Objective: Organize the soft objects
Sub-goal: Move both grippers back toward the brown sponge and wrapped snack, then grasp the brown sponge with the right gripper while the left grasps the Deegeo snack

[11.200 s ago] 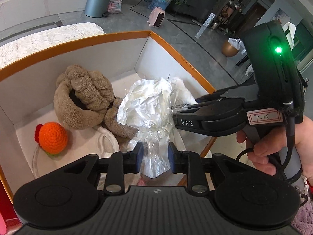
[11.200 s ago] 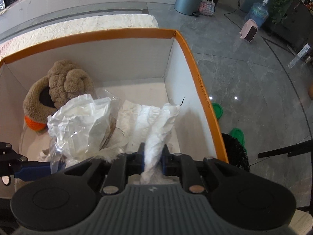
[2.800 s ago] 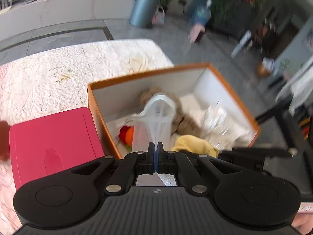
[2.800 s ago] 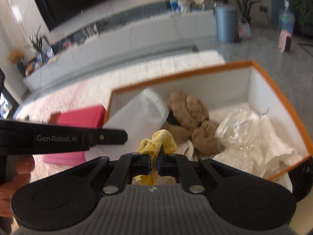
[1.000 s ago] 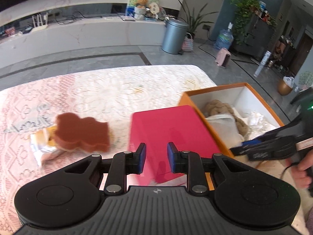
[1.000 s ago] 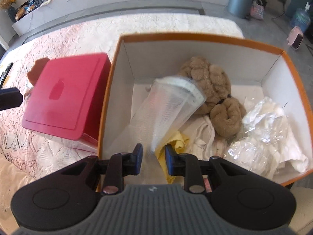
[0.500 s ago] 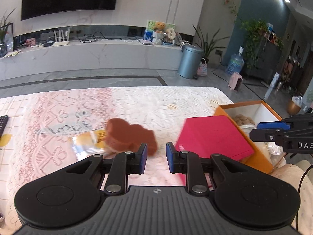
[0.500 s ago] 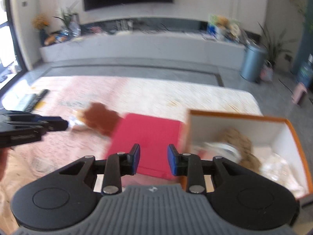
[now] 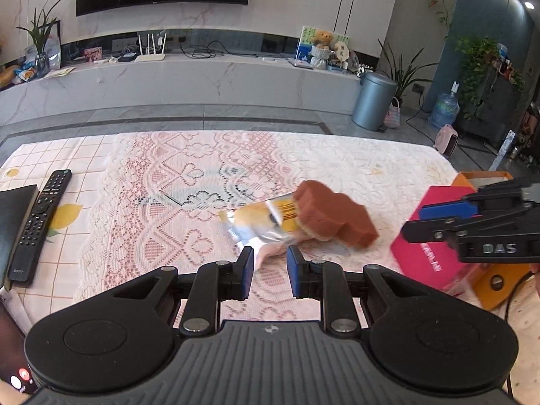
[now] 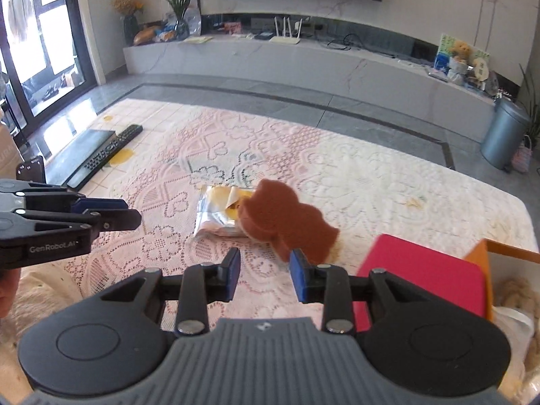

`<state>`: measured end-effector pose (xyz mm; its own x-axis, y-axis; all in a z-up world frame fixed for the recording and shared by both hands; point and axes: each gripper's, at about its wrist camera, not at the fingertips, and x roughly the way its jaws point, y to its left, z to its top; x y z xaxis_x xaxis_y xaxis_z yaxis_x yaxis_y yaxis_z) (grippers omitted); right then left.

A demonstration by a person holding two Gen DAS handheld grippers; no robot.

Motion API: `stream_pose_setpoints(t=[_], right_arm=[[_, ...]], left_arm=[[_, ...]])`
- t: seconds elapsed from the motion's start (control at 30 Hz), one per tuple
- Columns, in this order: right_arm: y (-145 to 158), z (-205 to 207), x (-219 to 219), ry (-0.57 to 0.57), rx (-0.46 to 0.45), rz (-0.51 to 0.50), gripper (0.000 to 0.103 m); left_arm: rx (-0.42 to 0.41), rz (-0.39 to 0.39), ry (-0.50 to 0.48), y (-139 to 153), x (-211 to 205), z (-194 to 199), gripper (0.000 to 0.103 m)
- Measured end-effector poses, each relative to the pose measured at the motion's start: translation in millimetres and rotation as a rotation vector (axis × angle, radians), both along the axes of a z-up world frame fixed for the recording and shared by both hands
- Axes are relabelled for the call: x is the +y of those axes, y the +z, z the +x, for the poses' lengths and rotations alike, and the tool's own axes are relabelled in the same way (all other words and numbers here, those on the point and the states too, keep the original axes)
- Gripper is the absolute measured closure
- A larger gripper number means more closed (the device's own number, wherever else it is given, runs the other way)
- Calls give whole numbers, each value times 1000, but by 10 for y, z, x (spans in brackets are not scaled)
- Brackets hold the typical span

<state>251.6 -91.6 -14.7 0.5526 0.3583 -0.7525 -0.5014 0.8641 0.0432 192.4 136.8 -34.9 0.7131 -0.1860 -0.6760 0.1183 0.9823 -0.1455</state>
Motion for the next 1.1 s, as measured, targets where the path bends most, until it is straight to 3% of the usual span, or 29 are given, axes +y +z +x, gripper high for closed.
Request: stream_pose_setpoints(t=[0.07,0.1,0.13,0.17,0.33,0.43,0.53,0.67,0.77,0.83,0.9,0.97,1.1], right_arm=[[-98,130,129,20,26,-36,65],[-152,202,201,36,44,-64,58],[-216,273,267,52,64,-95,42],[-276,332,324,60,79,-125,39],[-519,566,566,101,107,-238,36],[-666,725,650,77,128,-300,32],[-782,838,664,49,141,-334,32],[-870,889,702,41,118,-370,28],[-889,935,732,36,89,-387,28],[-907,967,742,30,82,-382,27],[-912,966,743,20,63,-381,32],[-910,945,743,14,30,-402,49],[-886,912,685,20,9,-398,58]], left_arm=[[17,4,-20,-55,31,95,77],[27,11,-35,-89,26,146,77],[45,23,-47,-137,20,217,76],[62,35,-53,-195,10,287,75],[111,82,-84,-469,-45,569,56],[145,82,-102,-609,-30,713,54],[165,41,-94,-702,33,820,48],[193,-76,-59,-789,151,970,44],[192,-126,-19,-840,195,1070,36],[184,-133,2,-872,206,1115,34],[179,-158,20,-896,214,1130,35],[175,-184,27,-903,218,1125,42],[169,-180,66,-885,221,1105,64]])
